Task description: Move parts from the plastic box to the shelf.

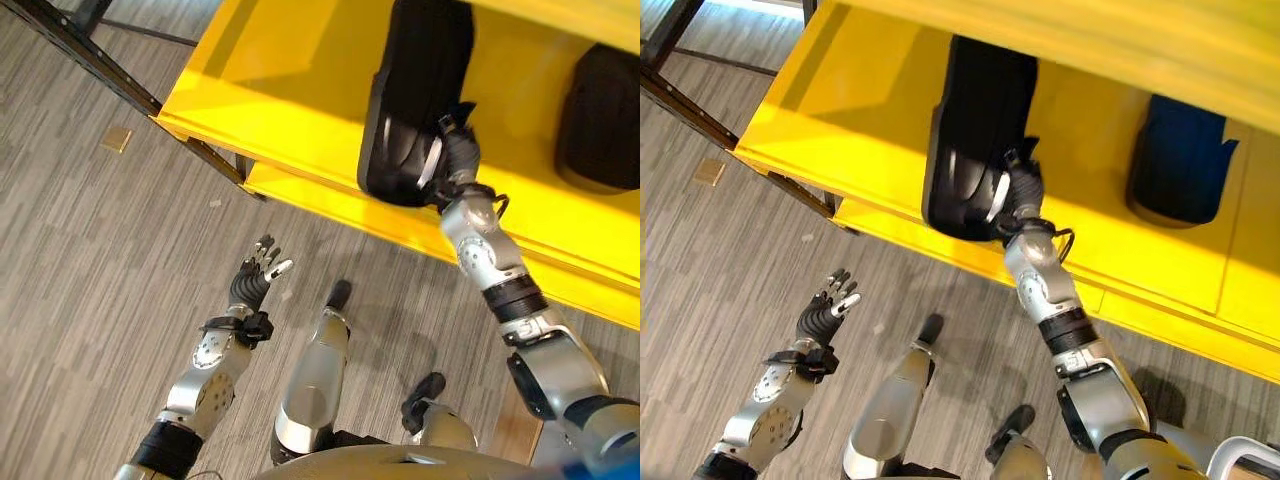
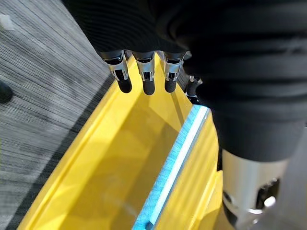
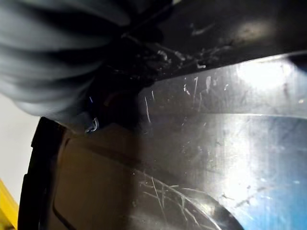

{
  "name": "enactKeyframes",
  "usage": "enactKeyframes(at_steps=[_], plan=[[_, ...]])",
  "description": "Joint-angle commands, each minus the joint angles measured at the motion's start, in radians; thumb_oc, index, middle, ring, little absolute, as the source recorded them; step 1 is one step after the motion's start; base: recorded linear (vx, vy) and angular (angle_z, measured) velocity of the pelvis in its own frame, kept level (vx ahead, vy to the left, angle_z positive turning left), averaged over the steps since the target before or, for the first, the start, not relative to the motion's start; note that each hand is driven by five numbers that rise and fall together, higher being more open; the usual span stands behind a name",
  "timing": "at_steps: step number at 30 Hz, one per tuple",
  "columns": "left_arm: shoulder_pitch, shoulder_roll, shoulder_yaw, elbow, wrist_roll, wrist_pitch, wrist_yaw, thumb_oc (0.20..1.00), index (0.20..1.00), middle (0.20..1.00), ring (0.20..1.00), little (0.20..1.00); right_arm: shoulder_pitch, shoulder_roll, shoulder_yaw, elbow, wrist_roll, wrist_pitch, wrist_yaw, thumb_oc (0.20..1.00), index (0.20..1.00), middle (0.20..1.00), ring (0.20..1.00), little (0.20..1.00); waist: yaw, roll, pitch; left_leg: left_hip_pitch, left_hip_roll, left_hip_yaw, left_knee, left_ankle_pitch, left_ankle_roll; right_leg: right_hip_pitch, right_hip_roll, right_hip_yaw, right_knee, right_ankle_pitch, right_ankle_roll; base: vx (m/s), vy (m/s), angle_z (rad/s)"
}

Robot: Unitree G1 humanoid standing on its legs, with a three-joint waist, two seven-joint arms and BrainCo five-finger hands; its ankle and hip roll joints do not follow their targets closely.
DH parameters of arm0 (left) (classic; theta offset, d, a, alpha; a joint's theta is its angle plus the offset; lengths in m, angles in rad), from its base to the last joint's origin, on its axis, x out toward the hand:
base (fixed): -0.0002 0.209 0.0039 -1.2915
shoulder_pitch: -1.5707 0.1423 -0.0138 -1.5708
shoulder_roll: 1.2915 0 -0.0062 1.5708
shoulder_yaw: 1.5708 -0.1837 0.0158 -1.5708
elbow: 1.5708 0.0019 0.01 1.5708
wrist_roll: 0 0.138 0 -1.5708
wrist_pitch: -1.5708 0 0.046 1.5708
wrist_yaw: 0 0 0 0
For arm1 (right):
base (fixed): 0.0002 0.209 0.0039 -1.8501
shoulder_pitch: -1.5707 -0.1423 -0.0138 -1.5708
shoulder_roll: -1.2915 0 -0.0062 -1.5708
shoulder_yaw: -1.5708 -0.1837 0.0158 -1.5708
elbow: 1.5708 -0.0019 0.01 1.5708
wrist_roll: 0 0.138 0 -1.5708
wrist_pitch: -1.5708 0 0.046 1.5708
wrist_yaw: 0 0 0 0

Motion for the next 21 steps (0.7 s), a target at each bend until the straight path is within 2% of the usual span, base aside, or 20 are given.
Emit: enactKeyframes(at_steps=[1, 8, 10, 21], plan=[[0.038, 0.044, -0.013, -0.099, 0.010, -0.065, 0.010, 1.000, 1.000, 1.000, 1.000, 1.000, -0.131, -0.063, -0.014, -0.038, -0.026, -0.101, -0.026, 0.200, 0.200, 0.200, 0.200, 0.200, -0.025, -0.003, -0.021, -0.029, 0.045, 0.056, 0.029, -0.033, -0.009, -0.028, -0.032, 0.091, 0.148, -0.094, -0.037, -0.04, 0.032, -0.02], [0.022, 0.067, -0.053, -0.113, -0.007, -0.076, -0.002, 1.000, 1.000, 1.000, 1.000, 1.000, -0.358, -0.159, 0.017, 0.092, -0.052, -0.103, -0.058, 0.200, 0.200, 0.200, 0.200, 0.200, -0.044, 0.020, 0.030, -0.097, 0.048, 0.066, 0.121, -0.067, 0.003, -0.139, -0.053, 0.144, 0.282, -0.141, -0.048, -0.04, 0.023, -0.11], [0.012, 0.072, -0.062, -0.112, -0.014, -0.080, -0.003, 1.000, 1.000, 1.000, 1.000, 1.000, -0.418, -0.184, 0.030, 0.146, -0.053, -0.101, -0.064, 0.200, 0.200, 0.200, 0.200, 0.200, -0.046, 0.024, 0.037, -0.120, 0.047, 0.063, 0.139, -0.069, 0.002, -0.161, -0.058, 0.142, 0.310, -0.154, -0.051, -0.02, -0.015, -0.12], [-0.036, 0.071, -0.110, -0.104, -0.039, -0.095, -0.005, 1.000, 1.000, 1.000, 1.000, 1.000, -0.615, -0.274, 0.094, 0.415, -0.011, -0.097, -0.061, 0.200, 0.200, 0.200, 0.200, 0.200, -0.053, 0.031, 0.047, -0.184, 0.033, 0.046, 0.167, -0.078, 0.002, -0.204, -0.060, 0.139, 0.344, -0.177, -0.055, 0.01, -0.009, 0.05]])
